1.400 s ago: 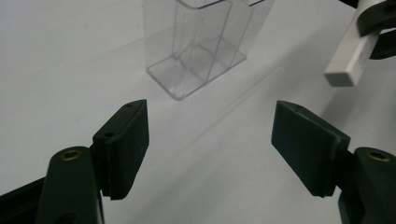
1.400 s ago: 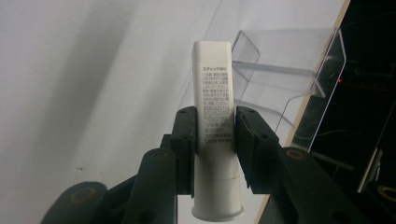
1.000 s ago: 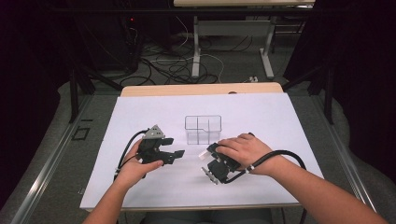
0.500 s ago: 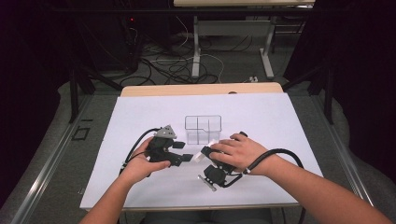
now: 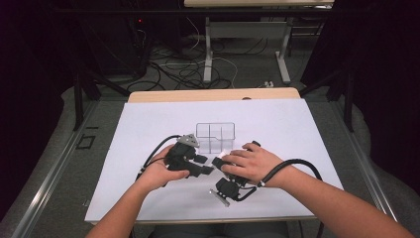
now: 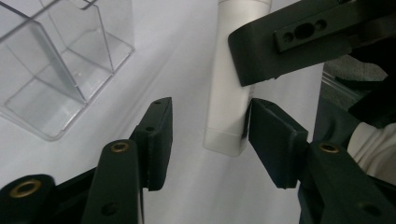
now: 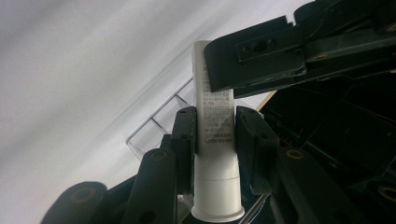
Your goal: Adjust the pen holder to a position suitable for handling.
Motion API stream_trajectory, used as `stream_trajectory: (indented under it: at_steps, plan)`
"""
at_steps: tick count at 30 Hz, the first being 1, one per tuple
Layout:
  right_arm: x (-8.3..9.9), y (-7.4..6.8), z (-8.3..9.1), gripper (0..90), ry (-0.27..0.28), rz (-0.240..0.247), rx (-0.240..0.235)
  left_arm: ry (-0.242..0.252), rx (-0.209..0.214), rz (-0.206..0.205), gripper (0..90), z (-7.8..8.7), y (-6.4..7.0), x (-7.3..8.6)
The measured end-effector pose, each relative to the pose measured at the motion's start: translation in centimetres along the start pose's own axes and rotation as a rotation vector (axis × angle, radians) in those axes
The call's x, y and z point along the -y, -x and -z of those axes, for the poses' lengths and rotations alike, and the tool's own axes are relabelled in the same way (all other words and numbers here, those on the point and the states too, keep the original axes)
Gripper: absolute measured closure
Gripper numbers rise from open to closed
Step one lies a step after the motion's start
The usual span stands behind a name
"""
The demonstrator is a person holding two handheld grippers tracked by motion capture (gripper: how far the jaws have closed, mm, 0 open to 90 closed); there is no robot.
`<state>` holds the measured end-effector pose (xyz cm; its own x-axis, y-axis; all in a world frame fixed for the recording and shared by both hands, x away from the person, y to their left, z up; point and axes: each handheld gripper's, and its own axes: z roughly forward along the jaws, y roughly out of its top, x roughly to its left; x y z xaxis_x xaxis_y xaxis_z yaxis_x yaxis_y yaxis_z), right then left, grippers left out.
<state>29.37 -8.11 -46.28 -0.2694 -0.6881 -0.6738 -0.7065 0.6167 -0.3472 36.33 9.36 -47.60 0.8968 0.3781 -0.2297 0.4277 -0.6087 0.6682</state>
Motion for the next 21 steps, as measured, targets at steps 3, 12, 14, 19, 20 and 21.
stream_trajectory:
  at_steps: [3,12,14,19,20,21]
  plan:
    - [-0.09,-0.12,-0.15,69.5,0.008,0.003,0.01,-0.021,0.021,-0.006,54.8,-0.31,0.06,-0.27]
    - [-0.4,-0.14,-0.17,69.4,0.002,0.048,0.01,-0.086,0.039,-0.051,67.1,-0.78,0.22,-0.87]
    - [-0.41,-0.22,-0.27,69.4,0.009,0.043,0.016,-0.085,0.041,-0.057,67.3,-0.78,0.13,-0.85]
    - [-0.52,-0.13,-0.43,69.4,0.009,0.047,0.017,-0.095,0.037,-0.059,67.7,-0.73,0.01,-0.77]
    - [-0.55,-0.13,-0.45,69.4,0.008,0.047,0.014,-0.086,0.055,-0.053,67.8,-0.79,-0.05,-0.69]
    - [-0.59,-0.15,-0.48,69.4,0.009,0.043,0.012,-0.09,0.053,-0.052,67.8,-0.76,-0.07,-0.67]
